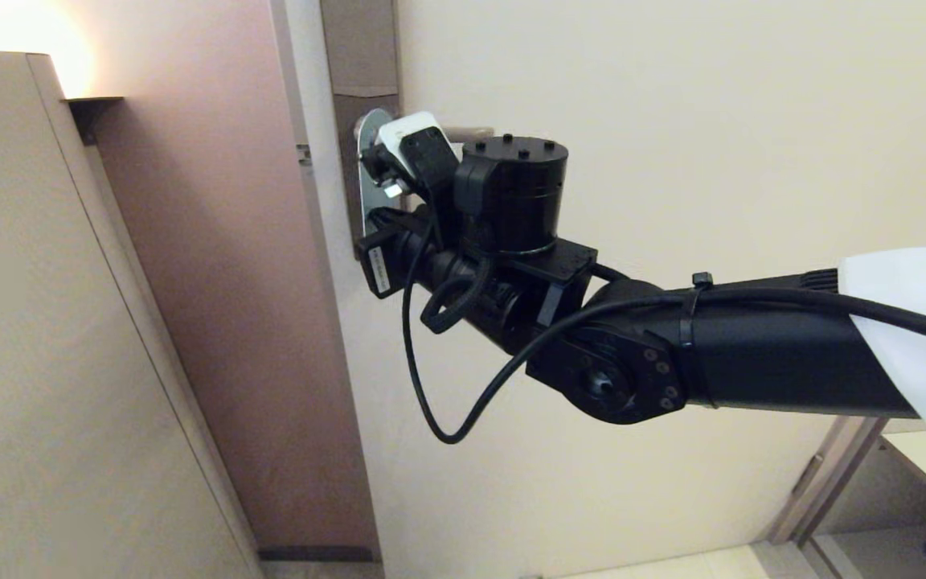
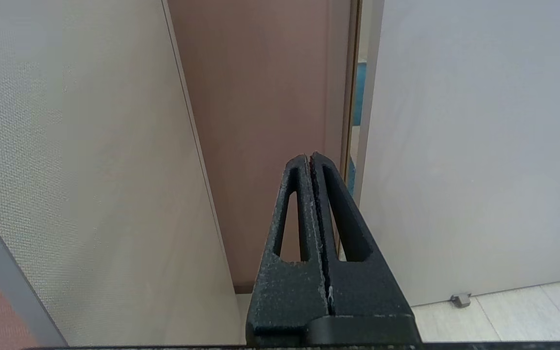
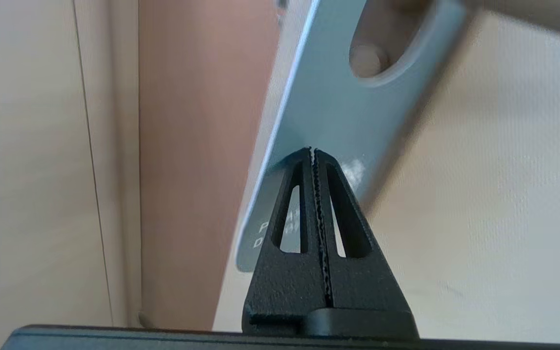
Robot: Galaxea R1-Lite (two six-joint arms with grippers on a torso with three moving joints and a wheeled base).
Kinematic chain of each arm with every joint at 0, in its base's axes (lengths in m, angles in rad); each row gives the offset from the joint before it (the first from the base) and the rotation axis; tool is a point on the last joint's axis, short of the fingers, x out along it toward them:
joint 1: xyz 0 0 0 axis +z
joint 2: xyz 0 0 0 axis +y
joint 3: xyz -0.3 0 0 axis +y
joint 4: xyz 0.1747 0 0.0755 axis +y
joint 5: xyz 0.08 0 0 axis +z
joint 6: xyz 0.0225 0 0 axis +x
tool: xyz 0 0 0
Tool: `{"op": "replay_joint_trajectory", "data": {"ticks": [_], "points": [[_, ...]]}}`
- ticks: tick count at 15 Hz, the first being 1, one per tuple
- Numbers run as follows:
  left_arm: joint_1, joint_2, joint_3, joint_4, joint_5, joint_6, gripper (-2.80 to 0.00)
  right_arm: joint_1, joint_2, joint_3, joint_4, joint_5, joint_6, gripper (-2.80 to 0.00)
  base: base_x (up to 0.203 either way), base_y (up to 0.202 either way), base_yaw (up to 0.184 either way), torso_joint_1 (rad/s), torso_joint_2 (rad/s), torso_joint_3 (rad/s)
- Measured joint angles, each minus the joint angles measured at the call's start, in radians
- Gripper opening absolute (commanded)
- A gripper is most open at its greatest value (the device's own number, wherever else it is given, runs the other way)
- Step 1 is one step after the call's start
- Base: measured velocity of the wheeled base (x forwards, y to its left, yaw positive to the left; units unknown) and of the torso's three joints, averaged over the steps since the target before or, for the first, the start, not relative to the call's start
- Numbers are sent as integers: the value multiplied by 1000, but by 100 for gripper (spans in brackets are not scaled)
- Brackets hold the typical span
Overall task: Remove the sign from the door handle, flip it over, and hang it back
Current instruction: Hang the sign back with the other side facing out
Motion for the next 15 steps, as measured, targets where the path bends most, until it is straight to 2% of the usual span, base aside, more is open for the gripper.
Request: {"op": "replay_joint_trajectory", "data": {"ticks": [4, 11, 15], "points": [[0, 0, 0, 0, 0, 0, -280, 10, 60, -73, -11, -1, 0, -280, 0, 0, 0, 0, 0, 0], [0, 0, 0, 0, 0, 0, -280, 13, 148, -122, -79, -20, -1, -280, 0, 0, 0, 0, 0, 0], [0, 0, 0, 0, 0, 0, -280, 12, 194, -219, -80, -31, -1, -280, 0, 0, 0, 0, 0, 0]]}}
